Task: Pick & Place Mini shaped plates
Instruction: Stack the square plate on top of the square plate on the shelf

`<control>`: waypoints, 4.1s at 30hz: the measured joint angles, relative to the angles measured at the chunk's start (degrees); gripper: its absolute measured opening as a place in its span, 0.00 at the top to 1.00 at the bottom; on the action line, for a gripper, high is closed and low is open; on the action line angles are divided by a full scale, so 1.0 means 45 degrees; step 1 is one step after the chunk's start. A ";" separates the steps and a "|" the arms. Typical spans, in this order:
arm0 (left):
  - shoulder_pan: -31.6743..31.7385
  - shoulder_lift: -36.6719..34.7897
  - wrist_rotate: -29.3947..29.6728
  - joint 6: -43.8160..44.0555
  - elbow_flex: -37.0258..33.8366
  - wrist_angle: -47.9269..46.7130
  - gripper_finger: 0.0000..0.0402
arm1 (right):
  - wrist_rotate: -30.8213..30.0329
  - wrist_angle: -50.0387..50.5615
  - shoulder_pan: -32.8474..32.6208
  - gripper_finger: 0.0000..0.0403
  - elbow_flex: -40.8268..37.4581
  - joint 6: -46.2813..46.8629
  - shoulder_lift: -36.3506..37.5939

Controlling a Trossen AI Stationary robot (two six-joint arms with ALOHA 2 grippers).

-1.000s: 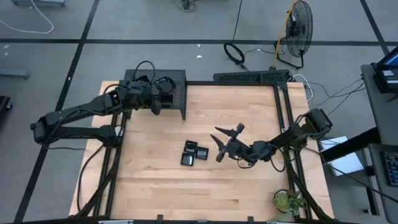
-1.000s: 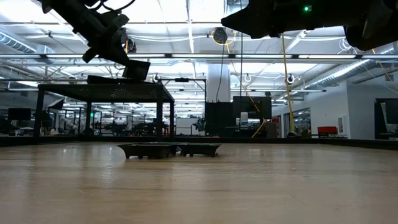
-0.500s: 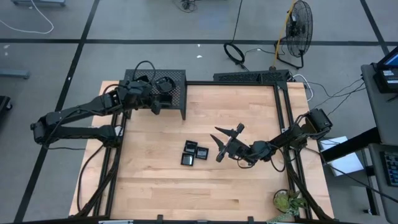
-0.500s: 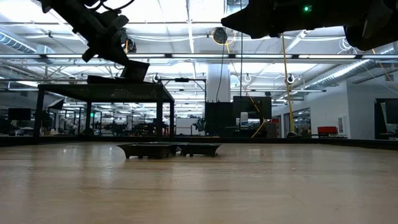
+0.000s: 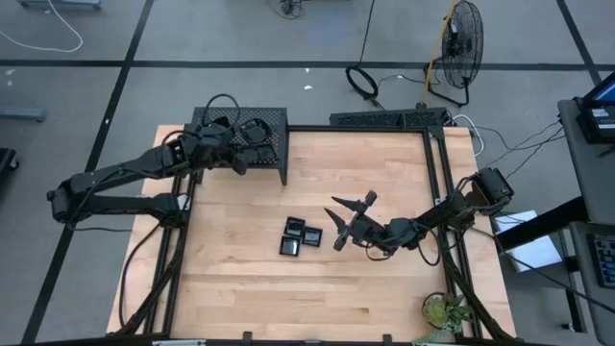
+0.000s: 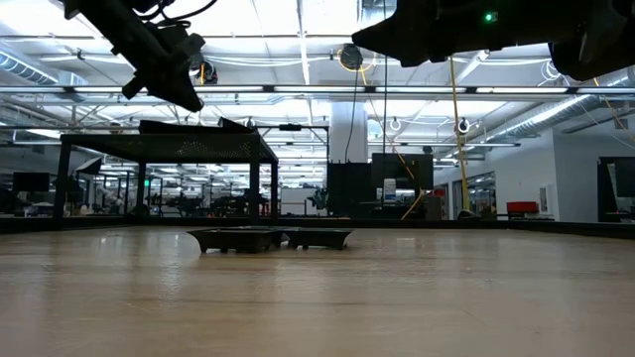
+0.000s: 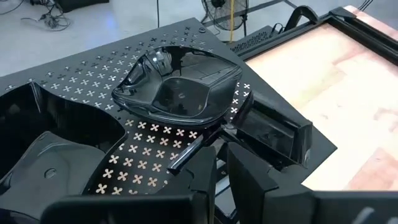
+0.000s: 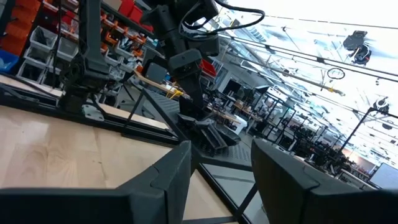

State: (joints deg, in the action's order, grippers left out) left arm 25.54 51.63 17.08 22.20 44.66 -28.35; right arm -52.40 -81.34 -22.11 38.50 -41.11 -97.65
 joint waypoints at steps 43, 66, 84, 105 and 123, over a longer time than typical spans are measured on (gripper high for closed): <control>-0.2689 0.8943 0.2277 -0.5399 0.7839 -0.6344 0.56 | 0.0024 0.0325 0.0147 0.61 -0.0005 0.0866 0.0005; -0.2215 0.8918 0.1506 -0.4857 0.7854 -0.7666 0.98 | 0.0017 0.0325 0.0141 0.61 -0.0005 0.0881 0.0005; -0.3463 0.8354 0.3189 -0.4147 0.9590 -0.9983 0.96 | 0.0019 0.0327 0.0141 0.61 -0.0005 0.0865 0.0005; -0.3185 0.8351 0.2532 -0.3873 0.8599 -1.1997 0.95 | 0.0019 0.0325 0.0141 0.61 -0.0005 0.0657 0.0005; -0.2921 0.8351 0.2993 -0.4230 0.8446 -1.1699 0.79 | 0.0015 0.0325 0.0141 0.61 -0.0005 0.0653 0.0005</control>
State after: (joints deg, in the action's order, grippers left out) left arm 12.39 89.21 30.55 3.16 82.67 -81.00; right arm -52.34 -79.88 -21.47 38.48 -38.17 -97.62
